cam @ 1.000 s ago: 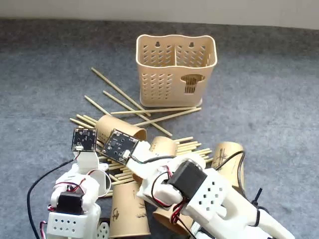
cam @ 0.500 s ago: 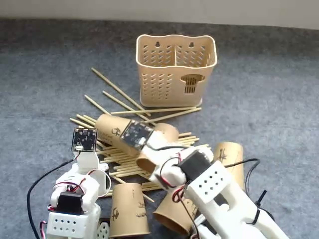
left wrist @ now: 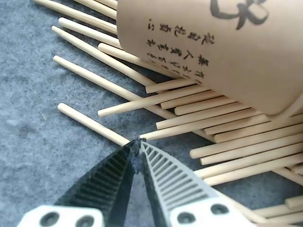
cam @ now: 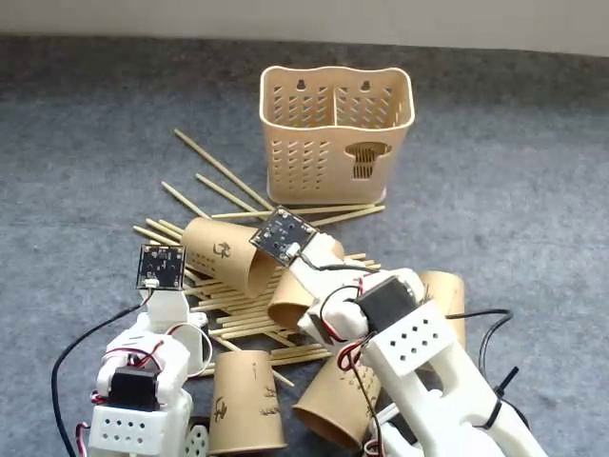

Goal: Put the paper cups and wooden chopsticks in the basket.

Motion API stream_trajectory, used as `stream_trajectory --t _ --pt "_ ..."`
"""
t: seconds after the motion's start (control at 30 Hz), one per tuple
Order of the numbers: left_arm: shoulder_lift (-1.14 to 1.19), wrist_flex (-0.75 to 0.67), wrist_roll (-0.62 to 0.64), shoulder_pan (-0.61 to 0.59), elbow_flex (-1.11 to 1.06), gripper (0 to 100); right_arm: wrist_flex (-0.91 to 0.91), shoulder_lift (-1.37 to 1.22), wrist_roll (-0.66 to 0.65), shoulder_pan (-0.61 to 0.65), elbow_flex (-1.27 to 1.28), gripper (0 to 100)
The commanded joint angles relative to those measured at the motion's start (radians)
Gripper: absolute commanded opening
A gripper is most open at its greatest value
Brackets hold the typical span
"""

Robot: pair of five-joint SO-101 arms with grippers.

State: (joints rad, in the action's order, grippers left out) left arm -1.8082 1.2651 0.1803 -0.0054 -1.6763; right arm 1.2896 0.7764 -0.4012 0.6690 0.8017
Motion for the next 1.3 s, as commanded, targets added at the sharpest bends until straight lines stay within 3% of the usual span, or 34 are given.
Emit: stream_trajectory --t 0.0,0.23,0.5,0.63,0.87,1.27 --pt "-0.007 -0.009 0.006 0.012 -0.019 1 -0.074 0.024 -0.015 -0.038 -0.008 14.8" --pt "-0.007 -0.009 0.006 0.012 -0.019 1 -0.156 0.024 -0.014 -0.119 -0.01 14.8" --pt "-0.007 -0.009 0.006 0.012 -0.019 1 -0.188 0.024 -0.021 -0.122 -0.01 14.8" --pt "-0.007 -0.009 0.006 0.012 -0.019 1 -0.065 0.048 -0.144 -0.12 -0.015 15.2" --pt "-0.007 -0.009 0.006 0.012 -0.019 1 -0.054 0.24 -0.29 -0.125 0.018 15.3" --pt "-0.007 -0.009 0.006 0.012 -0.019 1 -0.243 0.286 -0.351 -0.186 0.229 15.3"
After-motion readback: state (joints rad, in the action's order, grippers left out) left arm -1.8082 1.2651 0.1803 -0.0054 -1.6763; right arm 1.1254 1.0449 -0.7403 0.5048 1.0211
